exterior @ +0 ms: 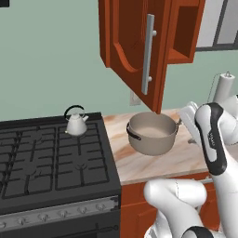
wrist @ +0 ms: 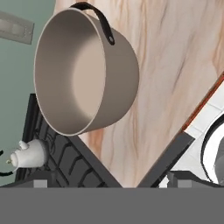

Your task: Pick the kettle from the cabinet and place it on a stove burner. Then pick the pot from the counter and place it on another stove burner. Finally, turn both burners on.

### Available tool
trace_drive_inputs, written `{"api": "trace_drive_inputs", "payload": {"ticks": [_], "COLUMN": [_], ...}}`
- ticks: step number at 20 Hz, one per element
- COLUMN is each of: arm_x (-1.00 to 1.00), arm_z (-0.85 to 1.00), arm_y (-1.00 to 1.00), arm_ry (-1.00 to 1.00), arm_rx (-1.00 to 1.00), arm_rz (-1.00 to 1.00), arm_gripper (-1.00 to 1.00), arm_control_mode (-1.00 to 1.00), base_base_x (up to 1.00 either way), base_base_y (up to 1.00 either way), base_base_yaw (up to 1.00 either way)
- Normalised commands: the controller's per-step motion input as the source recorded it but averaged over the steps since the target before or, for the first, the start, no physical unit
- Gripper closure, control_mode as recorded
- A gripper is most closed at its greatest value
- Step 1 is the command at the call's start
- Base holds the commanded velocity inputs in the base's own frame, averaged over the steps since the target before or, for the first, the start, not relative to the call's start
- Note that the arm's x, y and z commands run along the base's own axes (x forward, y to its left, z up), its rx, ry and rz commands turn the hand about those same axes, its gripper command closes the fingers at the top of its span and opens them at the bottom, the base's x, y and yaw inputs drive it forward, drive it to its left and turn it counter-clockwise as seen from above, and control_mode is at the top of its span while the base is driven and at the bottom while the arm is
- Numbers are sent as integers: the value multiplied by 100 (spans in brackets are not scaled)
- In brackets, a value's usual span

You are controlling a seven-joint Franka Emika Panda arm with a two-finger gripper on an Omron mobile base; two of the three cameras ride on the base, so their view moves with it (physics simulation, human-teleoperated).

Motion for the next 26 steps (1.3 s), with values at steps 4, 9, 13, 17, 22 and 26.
{"api": "trace_drive_inputs", "payload": {"ticks": [4,9,13,17,22,26], "arm_x": [34,27,20,14,13,15], "arm_z": [-14,-12,-15,-20,-22,-17], "arm_y": [0,-2,-11,-16,-14,-6], "arm_ry": [0,0,0,0,0,0], "arm_rx": [0,0,0,-2,-3,-3], "arm_rz": [6,4,2,0,0,0], "arm_gripper": [-100,-100,-100,-100,-100,-100], "arm_control_mode": [-100,-100,-100,-100,-100,-100], "base_base_x": [0,0,0,0,0,0], "base_base_y": [0,0,0,0,0,0], "base_base_yaw": [0,0,0,0,0,0]}}
